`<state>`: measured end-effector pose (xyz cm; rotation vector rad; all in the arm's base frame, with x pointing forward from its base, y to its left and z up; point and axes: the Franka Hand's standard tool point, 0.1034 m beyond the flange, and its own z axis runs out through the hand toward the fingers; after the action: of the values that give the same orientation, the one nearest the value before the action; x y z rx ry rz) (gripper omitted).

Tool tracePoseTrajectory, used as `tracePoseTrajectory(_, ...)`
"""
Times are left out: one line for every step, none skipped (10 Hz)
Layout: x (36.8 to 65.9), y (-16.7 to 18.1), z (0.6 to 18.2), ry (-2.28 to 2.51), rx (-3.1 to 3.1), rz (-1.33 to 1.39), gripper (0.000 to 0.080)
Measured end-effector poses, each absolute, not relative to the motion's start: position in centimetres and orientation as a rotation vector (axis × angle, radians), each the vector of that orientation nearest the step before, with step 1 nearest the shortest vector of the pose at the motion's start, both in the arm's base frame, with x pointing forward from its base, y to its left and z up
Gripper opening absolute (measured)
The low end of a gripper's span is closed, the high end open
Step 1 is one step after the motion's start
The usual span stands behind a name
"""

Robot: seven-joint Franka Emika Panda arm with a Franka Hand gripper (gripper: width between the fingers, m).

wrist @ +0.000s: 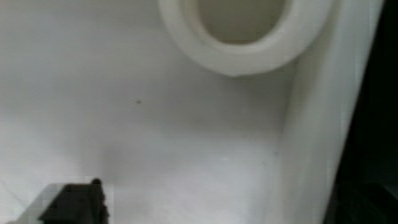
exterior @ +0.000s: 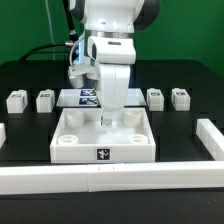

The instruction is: Assemble square table

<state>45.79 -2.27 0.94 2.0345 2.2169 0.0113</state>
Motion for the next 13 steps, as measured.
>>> tracePoseTrajectory(45.80,-2.32,0.97,2.216,2.035,0.012,0.0626)
tracePoseTrajectory(45.79,-2.32,0.96,2.216,2.035,0.011,0.0626)
tracePoseTrajectory(45.78,-2.32,0.95,2.216,2.036,0.011,0.0455)
tracePoseTrajectory(45.77,-2.33,0.95,2.216,2.036,0.011,0.0272)
tracePoseTrajectory(45.77,-2.34,0.95,2.215,2.036,0.011,0.0139)
tracePoseTrajectory(45.77,-2.36,0.95,2.216,2.035,0.010,0.0139)
tracePoseTrajectory(45.76,-2.39,0.94,2.214,2.037,0.011,0.0057)
tracePoseTrajectory(45.72,-2.39,0.92,2.214,2.038,0.010,0.0057)
tracePoseTrajectory(45.72,-2.41,0.91,2.214,2.038,0.010,0.0057)
tracePoseTrajectory(45.72,-2.41,0.92,2.214,2.038,0.010,0.0057)
tracePoseTrajectory(45.72,-2.41,0.92,2.214,2.038,0.010,0.0057)
tracePoseTrajectory(45.72,-2.41,0.92,2.214,2.038,0.010,0.0057)
tracePoseTrajectory(45.72,-2.41,0.92,2.214,2.038,0.010,0.0057)
